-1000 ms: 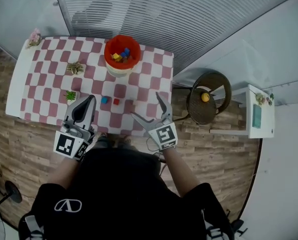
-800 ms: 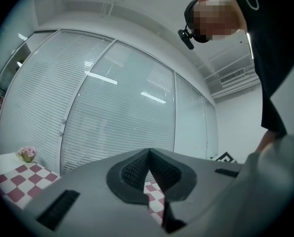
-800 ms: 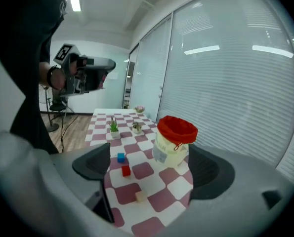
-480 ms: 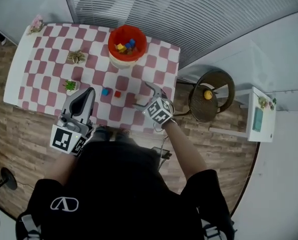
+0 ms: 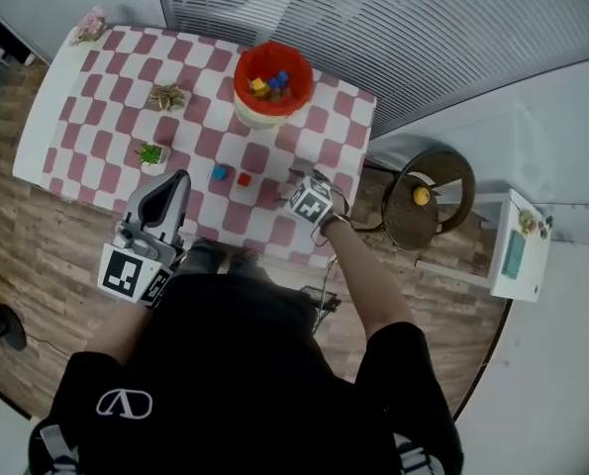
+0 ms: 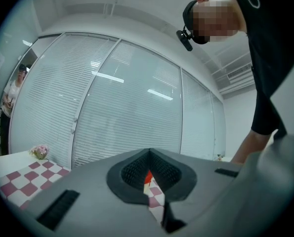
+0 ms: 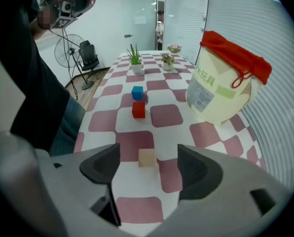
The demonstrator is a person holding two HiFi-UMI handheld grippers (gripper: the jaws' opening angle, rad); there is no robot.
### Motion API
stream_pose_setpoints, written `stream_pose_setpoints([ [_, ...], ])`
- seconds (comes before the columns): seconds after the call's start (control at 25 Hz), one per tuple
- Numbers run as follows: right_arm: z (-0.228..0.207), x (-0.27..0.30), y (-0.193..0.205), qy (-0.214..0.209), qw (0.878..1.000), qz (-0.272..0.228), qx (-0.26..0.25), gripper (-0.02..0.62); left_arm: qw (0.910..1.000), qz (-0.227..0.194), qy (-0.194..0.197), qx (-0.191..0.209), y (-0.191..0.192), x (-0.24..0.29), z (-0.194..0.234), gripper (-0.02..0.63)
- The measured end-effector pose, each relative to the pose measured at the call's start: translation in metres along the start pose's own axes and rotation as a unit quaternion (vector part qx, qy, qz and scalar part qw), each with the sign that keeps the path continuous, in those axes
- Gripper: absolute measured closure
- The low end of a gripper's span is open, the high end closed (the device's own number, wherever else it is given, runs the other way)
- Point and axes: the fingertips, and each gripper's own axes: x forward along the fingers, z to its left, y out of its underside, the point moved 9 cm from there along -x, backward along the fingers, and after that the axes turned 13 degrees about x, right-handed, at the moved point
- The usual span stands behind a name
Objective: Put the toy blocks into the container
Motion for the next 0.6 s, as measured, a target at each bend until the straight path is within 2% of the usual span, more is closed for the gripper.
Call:
stream_pose_setpoints([
  [0.28,-0.009,0.025,0.007,-0.023,0.997,0.07,0.02,0.314,1.0,0.004,-0.003,0.003,0.002,-0.005,-0.001,0.601],
  [0.4,-0.008,0.031,0.007,-0.028,0.996,0.086,0.012,0.401,1.0,0.007,-0.005,0.003,0.002,-0.007,-0.003,0.601],
  [0.44,-0.008,0.033,0.008,-0.03,0.995,0.091,0.011,0.45,1.0,0.007,-0.005,0.003,0.002,-0.007,-0.003,0.601],
  [0.6,-0.01,0.036,0.006,-0.039,0.995,0.096,0.012,0.453,0.9999,0.008,-0.009,0.004,0.001,-0.008,-0.002,0.601],
])
